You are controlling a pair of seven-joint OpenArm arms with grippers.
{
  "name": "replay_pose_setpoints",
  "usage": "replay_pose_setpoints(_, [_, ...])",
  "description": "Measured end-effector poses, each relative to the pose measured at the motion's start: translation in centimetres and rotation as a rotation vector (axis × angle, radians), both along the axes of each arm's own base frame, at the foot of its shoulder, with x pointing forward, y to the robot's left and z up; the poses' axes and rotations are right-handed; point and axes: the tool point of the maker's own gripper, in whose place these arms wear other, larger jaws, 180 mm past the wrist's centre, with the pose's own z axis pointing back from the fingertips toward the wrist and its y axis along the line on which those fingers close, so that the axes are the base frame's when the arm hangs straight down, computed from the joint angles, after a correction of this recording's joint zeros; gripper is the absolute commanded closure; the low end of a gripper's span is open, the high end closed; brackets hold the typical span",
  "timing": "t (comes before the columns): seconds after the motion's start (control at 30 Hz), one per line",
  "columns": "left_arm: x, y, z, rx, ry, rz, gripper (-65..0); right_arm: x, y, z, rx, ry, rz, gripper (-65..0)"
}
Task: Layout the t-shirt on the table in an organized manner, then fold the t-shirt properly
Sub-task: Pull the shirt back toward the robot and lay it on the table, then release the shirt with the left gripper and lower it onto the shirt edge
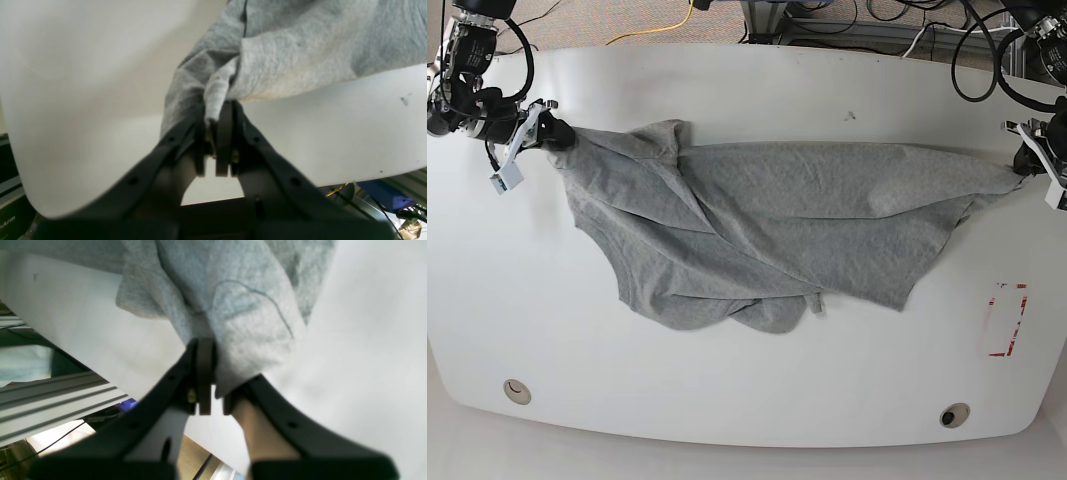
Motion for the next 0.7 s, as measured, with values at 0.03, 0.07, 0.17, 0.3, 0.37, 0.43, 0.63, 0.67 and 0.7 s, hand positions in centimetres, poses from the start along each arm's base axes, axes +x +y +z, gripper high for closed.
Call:
replay_pose_setpoints(0.03, [-0.1, 0.0, 0.0, 0.0, 0.001, 0.0, -0.8, 0.0, 0.0, 0.0, 0.001, -0.001, 0.0, -11.7])
replay_pose_setpoints(0.07, [-0.1, 0.0, -0.1, 0.0, 0.003, -0.001, -1.3, 0.0, 0.0, 0.0, 0.003, -0.002, 0.0, -13.2])
replay_pose_setpoints(0.17, [-0.5, 0.0, -0.3, 0.002, 0.018, -0.001, -9.2, 0.0, 0.0, 0.0, 0.003, 0.0, -0.001, -20.9])
replay_pose_setpoints(0.3, [-0.3, 0.5, 0.1, 0.024, 0.019, -0.012, -25.8, -0.4, 0.0, -0.2, 0.0, 0.01, 0.0, -34.2])
replay_pose_setpoints(0.37, [-0.2, 0.9, 0.4, 0.039, 0.017, -0.013, -33.5, -0.4, 0.0, -0.2, 0.001, 0.01, 0.0, -40.9])
replay_pose_setpoints(0.43, [-0.2, 1.1, 0.6, 0.044, 0.014, -0.01, -38.2, -0.4, 0.0, -0.2, 0.002, 0.01, 0.0, -45.8])
replay_pose_setpoints(0.63, [0.0, 1.6, 1.2, 0.064, 0.009, -0.016, -38.6, -0.3, -0.3, -0.1, -0.001, 0.006, -0.01, -53.0])
replay_pose_setpoints(0.67, [0.2, 1.7, 1.5, 0.066, 0.001, -0.017, -38.8, -0.3, -0.5, 0.0, -0.003, 0.003, -0.015, -53.0])
replay_pose_setpoints(0.7, [0.5, 1.7, 1.7, 0.07, -0.007, -0.017, -38.8, -0.3, -0.5, 0.1, -0.003, 0.002, -0.018, -53.0])
